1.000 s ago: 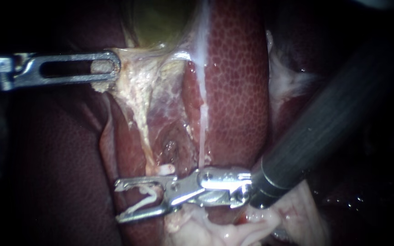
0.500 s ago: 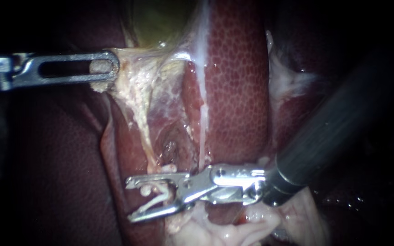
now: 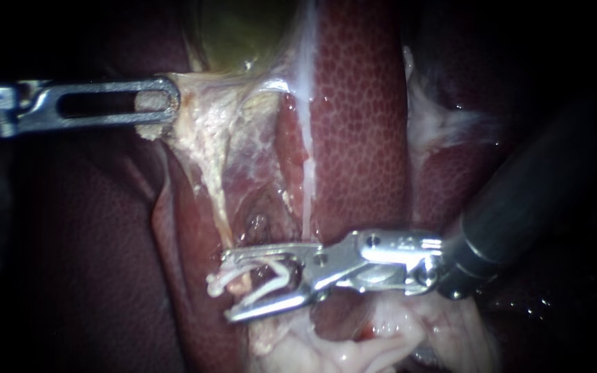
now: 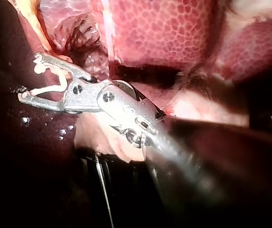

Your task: Clipping second clip left tube

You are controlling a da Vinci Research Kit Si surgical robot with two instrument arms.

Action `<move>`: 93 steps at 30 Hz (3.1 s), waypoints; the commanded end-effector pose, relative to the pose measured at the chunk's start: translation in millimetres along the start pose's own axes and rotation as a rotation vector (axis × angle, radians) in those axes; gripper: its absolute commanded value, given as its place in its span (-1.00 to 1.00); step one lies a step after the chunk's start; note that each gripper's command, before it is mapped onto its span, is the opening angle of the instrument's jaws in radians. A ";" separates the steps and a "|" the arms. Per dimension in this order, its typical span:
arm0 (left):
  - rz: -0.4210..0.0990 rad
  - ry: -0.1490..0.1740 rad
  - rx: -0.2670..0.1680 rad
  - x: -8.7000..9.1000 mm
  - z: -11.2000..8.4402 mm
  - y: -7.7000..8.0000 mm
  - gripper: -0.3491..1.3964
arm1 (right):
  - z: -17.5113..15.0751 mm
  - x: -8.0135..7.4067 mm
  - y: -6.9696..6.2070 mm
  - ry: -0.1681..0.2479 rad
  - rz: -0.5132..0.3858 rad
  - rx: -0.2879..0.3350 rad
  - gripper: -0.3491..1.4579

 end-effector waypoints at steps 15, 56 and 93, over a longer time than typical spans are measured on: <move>0.000 0.000 0.000 0.0 0.0 -0.1 -1.00 | -1.6 -0.4 2.7 0.004 -0.001 -0.025 -0.06; 0.000 -0.005 -0.005 0.2 0.7 0.0 -1.00 | 5.4 -2.2 2.4 -0.007 0.004 0.016 -0.05; 0.001 -0.004 -0.003 0.3 0.8 0.0 -1.00 | 5.7 -4.1 3.2 -0.020 0.065 0.035 -1.00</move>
